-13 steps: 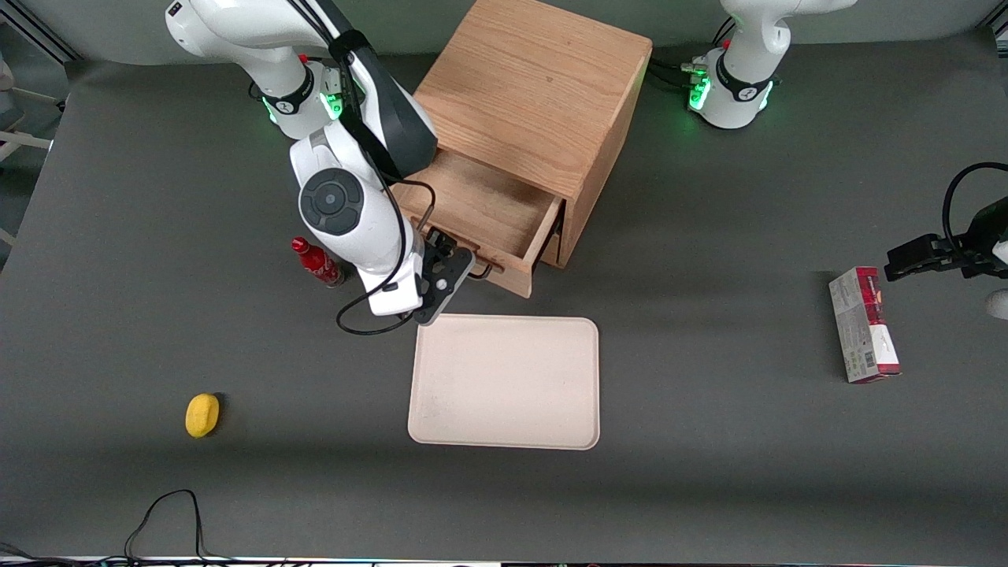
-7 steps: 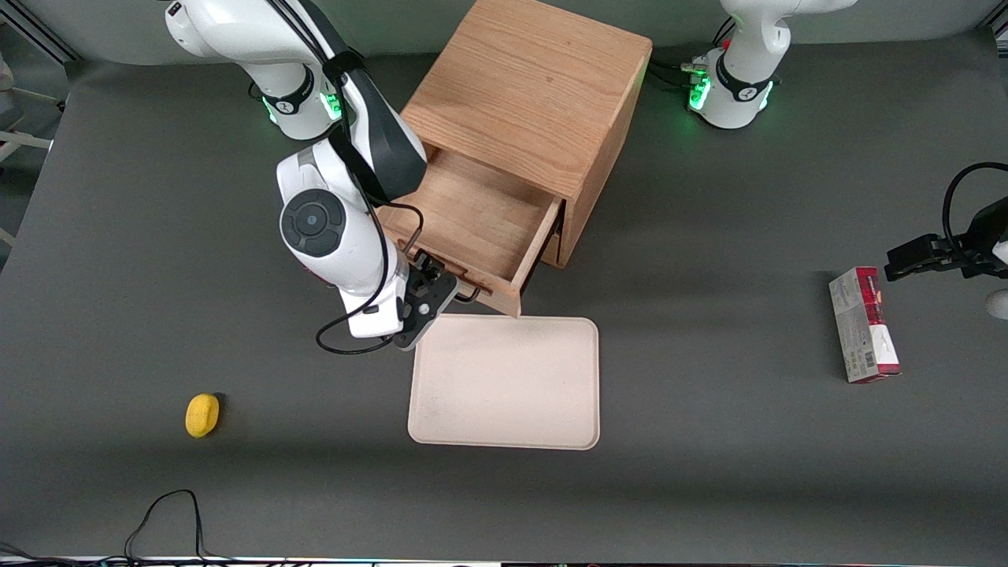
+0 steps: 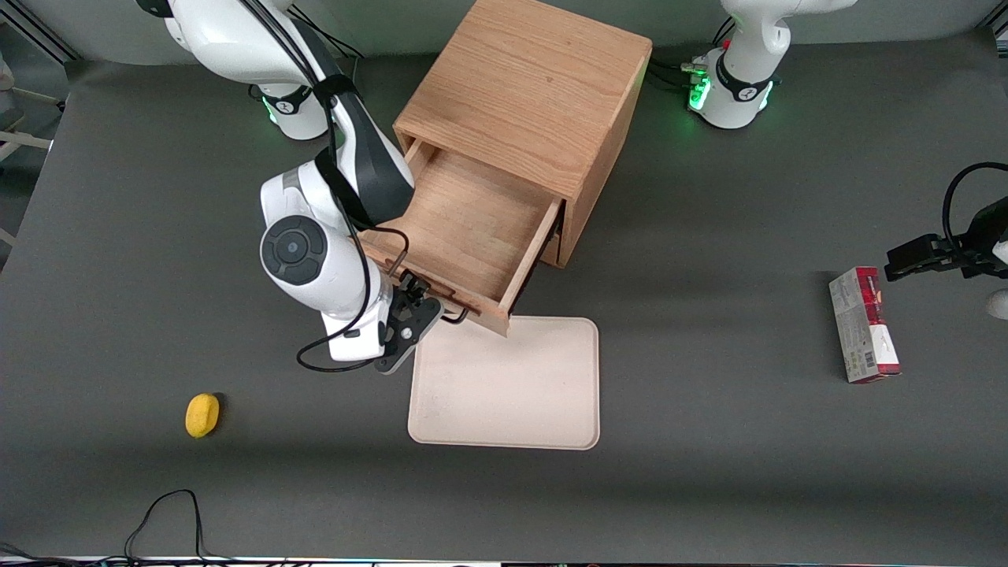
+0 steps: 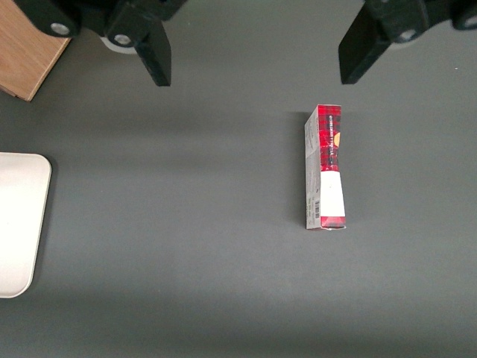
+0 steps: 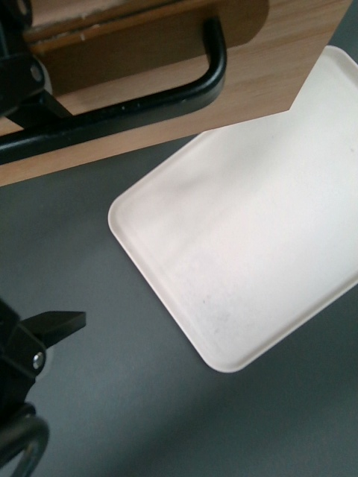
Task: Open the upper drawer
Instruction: 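Pull the upper drawer outward by its handle with the right gripper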
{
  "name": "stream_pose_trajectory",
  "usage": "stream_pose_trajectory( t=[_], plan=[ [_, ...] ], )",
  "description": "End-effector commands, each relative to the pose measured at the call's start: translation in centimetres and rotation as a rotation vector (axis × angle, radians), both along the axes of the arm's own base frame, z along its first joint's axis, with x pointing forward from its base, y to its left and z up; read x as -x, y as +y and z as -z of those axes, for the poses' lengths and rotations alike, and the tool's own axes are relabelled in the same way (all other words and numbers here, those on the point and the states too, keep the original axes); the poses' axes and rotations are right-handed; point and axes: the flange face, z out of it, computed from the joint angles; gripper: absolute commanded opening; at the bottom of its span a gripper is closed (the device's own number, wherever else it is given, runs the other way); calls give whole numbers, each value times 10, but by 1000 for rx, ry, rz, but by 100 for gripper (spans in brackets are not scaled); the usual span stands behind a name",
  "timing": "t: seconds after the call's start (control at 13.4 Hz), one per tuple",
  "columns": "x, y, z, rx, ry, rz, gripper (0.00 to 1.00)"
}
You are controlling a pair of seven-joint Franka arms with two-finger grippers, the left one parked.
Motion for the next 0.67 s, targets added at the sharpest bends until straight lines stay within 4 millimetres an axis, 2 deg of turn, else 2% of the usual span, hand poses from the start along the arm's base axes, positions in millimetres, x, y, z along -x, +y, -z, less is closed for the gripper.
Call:
stream_pose_trajectory(
  t=[0.0, 0.22, 0.45, 0.6],
  plan=[
    [-24, -15, -3, 21, -19, -45, 100],
    [-35, -29, -7, 20, -24, -71, 100],
    [-39, -30, -9, 22, -31, -69, 100],
    [-46, -40, -9, 20, -37, -55, 100]
  ],
)
